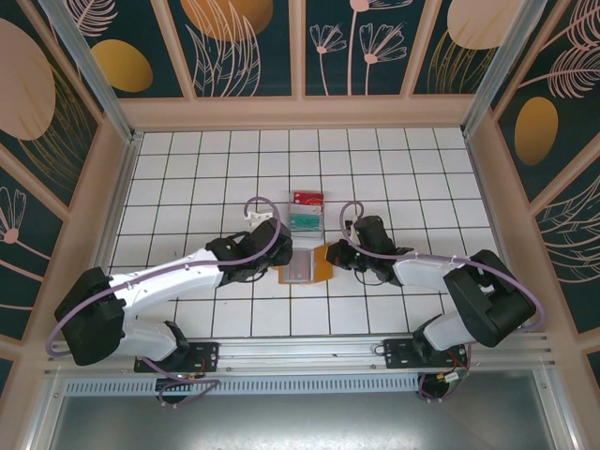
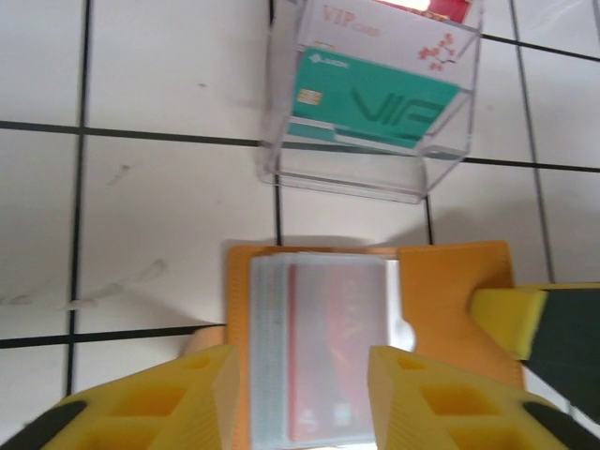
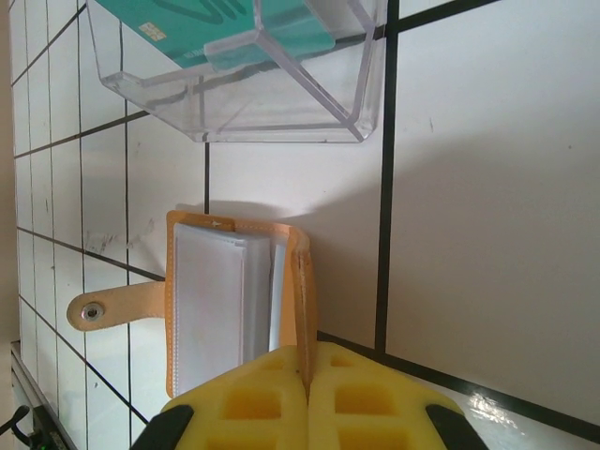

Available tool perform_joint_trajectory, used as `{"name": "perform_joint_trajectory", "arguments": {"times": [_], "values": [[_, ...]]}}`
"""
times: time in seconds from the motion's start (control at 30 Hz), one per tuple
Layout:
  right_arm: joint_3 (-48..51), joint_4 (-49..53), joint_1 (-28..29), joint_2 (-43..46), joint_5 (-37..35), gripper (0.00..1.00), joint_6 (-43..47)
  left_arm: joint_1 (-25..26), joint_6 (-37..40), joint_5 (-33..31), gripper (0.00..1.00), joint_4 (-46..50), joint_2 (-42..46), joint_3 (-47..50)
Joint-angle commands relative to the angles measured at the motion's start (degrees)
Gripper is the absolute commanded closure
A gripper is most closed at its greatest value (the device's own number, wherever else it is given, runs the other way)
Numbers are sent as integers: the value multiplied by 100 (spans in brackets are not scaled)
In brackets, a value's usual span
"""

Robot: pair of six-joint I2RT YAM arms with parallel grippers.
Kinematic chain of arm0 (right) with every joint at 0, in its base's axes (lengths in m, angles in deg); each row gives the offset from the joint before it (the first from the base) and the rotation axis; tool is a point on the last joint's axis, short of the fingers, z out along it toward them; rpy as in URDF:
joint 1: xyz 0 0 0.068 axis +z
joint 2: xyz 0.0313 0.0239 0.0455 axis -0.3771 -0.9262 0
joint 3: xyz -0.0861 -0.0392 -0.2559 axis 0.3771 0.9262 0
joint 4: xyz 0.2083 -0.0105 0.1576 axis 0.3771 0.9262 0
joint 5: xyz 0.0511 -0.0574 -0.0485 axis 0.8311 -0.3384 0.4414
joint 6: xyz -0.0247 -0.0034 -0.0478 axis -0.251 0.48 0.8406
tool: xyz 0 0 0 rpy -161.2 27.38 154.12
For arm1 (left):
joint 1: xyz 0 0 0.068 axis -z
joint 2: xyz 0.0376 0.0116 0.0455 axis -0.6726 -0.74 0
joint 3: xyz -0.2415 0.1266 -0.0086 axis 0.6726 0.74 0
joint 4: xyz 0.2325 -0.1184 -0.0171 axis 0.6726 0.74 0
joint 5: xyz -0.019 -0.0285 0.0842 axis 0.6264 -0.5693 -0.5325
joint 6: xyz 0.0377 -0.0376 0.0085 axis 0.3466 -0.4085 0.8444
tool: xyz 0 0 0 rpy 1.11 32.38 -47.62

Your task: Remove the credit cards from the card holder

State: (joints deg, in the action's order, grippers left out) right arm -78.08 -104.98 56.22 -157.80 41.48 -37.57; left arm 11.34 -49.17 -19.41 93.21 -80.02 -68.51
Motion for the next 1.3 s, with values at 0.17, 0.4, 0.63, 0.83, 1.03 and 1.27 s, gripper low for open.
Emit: {"name": "perform_joint_trajectory", "arguments": {"times": [0.17, 0.4, 0.63, 0.83, 1.03, 1.27], "values": [[88, -157, -4, 52, -87, 100, -80, -23, -237, 709, 60, -891, -344, 370], [61, -167, 1, 9, -16, 100, -53, -25, -233, 969, 65, -1043, -692, 400], [53, -149, 1, 7, 19, 100, -34, -30, -254, 1021, 65, -1018, -983, 388], [53, -139, 30, 14, 28, 100, -37, -30, -212, 1084, 65, -1074, -1203, 368], [55, -159, 56, -22, 39, 100, -55, -38, -208, 1148, 65, -1163, -1391, 372], [45, -177, 65, -59, 55, 100, -54, -28, -222, 1147, 63, -1140, -1476, 377]]}}
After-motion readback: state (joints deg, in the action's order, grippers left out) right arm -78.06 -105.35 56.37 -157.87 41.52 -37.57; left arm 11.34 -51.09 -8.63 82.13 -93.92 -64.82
